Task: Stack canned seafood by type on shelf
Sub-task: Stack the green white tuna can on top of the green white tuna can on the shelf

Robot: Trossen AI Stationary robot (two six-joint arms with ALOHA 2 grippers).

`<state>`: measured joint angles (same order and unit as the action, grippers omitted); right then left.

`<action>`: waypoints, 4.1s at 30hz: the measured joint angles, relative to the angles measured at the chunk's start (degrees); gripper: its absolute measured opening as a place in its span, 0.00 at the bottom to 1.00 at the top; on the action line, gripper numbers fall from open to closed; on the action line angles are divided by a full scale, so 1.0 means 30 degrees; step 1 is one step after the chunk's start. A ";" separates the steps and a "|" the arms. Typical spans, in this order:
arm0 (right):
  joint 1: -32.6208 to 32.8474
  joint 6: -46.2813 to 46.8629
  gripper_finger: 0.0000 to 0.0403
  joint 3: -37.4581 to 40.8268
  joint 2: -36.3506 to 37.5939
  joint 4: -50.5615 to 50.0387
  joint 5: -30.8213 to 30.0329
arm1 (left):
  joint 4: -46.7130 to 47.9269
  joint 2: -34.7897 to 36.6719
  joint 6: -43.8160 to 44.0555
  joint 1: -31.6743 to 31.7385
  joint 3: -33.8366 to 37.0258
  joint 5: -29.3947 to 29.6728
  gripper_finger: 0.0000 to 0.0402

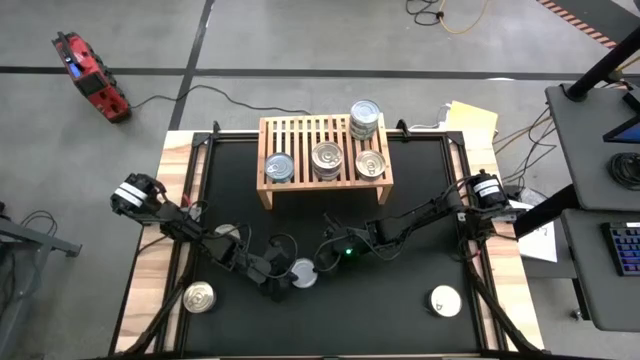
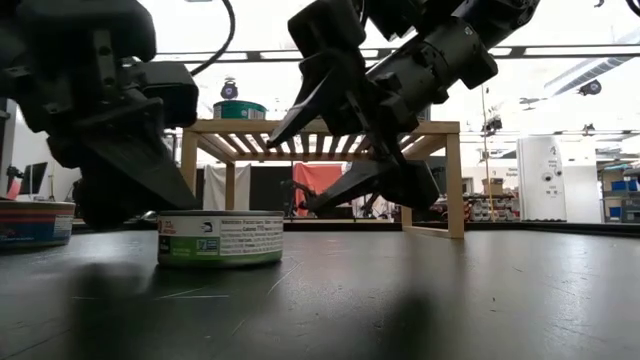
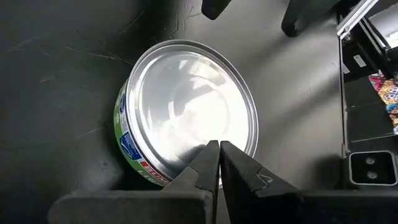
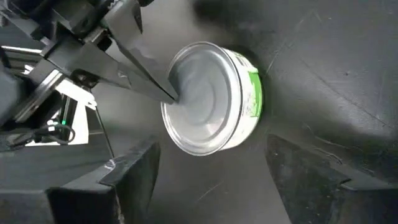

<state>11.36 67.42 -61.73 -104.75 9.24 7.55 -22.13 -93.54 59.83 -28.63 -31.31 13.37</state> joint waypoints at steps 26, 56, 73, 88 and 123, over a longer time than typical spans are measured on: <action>0.0084 -0.0838 0.77 0.0007 -0.0095 0.0697 0.0467 | -0.1959 0.0070 -0.0437 -0.2694 0.0866 0.4527 0.00; 0.0084 -0.0845 0.77 0.0007 -0.0277 0.0683 0.0480 | 0.8684 0.1282 -0.3972 -0.3202 -0.2409 0.5543 0.00; -0.0003 -0.0984 0.83 -0.0284 -0.1628 0.2292 0.0206 | 0.7225 0.1310 -0.2741 -0.3876 -0.1422 0.5746 0.00; -0.0011 -0.1541 0.82 -0.1058 -0.2310 0.3786 0.0474 | 0.6572 0.1261 -0.2759 -0.3889 -0.1391 0.6010 0.00; -0.0171 -0.1935 0.82 -0.1335 -0.3526 0.5254 0.1353 | 0.5180 0.0448 -0.2832 -0.3889 -0.1398 0.5768 0.00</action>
<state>10.85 61.61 -65.74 -115.33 25.01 11.61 -6.59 -92.19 51.33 -40.29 -35.51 30.68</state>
